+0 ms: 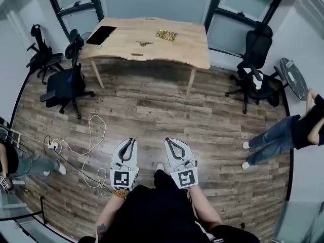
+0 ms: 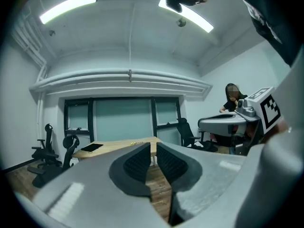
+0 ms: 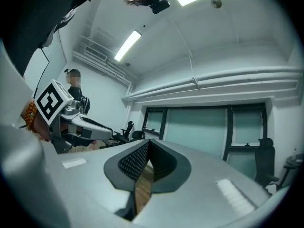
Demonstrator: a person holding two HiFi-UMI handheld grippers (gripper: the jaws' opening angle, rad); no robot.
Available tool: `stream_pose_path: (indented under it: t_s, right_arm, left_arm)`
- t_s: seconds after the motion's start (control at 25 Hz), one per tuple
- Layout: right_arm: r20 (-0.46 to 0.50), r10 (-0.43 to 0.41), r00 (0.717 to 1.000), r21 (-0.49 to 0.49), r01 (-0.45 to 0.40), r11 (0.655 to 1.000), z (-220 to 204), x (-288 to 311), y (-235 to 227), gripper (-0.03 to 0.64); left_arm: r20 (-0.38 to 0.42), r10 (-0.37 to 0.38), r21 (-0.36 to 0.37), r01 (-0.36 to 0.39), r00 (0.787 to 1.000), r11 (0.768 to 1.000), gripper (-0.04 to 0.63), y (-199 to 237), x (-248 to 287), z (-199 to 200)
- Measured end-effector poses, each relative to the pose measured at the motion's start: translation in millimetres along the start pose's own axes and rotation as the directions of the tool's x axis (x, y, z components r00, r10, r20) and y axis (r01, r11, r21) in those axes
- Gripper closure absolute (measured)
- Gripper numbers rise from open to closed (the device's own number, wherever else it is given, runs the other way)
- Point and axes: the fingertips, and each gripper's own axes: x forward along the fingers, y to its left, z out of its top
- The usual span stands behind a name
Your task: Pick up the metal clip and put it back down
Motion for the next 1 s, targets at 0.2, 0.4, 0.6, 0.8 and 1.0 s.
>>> stream_pose_path:
  t_s: [0.2, 0.4, 0.6, 0.8, 1.0]
  right_arm:
    - [-0.022, 0.008, 1.0, 0.024, -0.008, 1.0, -22, 35, -48, 0.595]
    - [-0.024, -0.021, 1.0, 0.039, 0.022, 0.999, -29, 86, -84, 0.595]
    - [-0.061, -0.107, 0.992, 0.022, 0.108, 0.994, -43, 145, -125, 0.595]
    - [-0.149, -0.208, 0.967, -0.024, 0.206, 0.978, -50, 207, -179, 0.595]
    - [-0.201, -0.309, 0.93, -0.024, 0.31, 0.95, -55, 276, -222, 0.595]
  left_arm:
    - [-0.027, 0.01, -0.028, -0.011, 1.0, 1.0, 0.551, 11, 58, -9]
    - [-0.018, -0.004, -0.053, 0.003, 1.0, 0.999, 0.548, 41, 121, -13]
    - [-0.016, -0.05, -0.083, 0.048, 0.999, 0.995, 0.541, 87, 198, -26]
    - [-0.035, -0.115, -0.094, 0.111, 0.993, 0.989, 0.528, 145, 289, -29]
    - [-0.055, -0.157, -0.065, 0.153, 0.986, 0.986, 0.52, 222, 369, -21]
